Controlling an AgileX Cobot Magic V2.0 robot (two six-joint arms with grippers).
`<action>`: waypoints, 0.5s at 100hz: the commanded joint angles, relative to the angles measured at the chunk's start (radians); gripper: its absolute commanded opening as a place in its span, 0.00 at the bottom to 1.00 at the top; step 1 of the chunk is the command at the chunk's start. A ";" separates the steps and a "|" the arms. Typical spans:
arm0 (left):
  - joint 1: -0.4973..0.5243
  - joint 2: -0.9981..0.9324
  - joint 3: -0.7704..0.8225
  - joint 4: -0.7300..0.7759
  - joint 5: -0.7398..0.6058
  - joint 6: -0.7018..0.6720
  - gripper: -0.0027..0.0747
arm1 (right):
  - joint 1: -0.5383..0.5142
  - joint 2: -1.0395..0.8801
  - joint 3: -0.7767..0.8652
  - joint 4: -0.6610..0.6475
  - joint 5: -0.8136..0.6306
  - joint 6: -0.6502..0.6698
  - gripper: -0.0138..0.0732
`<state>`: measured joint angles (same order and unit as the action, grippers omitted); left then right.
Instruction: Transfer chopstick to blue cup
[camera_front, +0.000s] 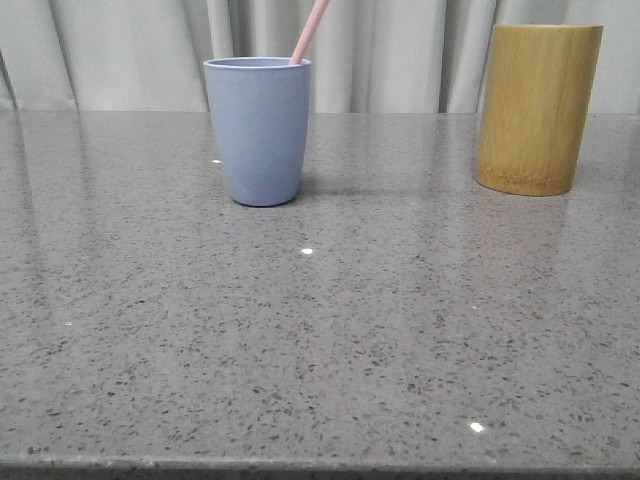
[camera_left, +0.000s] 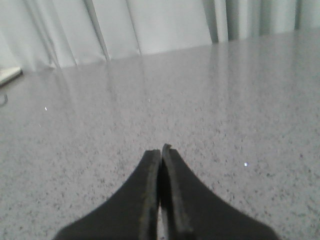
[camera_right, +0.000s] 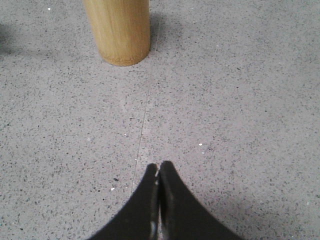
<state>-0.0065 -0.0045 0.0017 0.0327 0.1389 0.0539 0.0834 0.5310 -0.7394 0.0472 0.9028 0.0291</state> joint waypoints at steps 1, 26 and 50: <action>0.002 -0.035 0.008 0.014 -0.112 -0.017 0.01 | -0.007 0.003 -0.025 -0.003 -0.060 -0.002 0.08; 0.002 -0.035 0.008 0.035 -0.119 -0.017 0.01 | -0.007 0.003 -0.025 -0.003 -0.057 -0.002 0.08; 0.002 -0.033 0.008 0.035 -0.119 -0.017 0.01 | -0.007 0.003 -0.025 -0.003 -0.057 -0.002 0.08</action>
<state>-0.0065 -0.0045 0.0017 0.0660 0.1074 0.0453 0.0834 0.5310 -0.7394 0.0472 0.9067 0.0291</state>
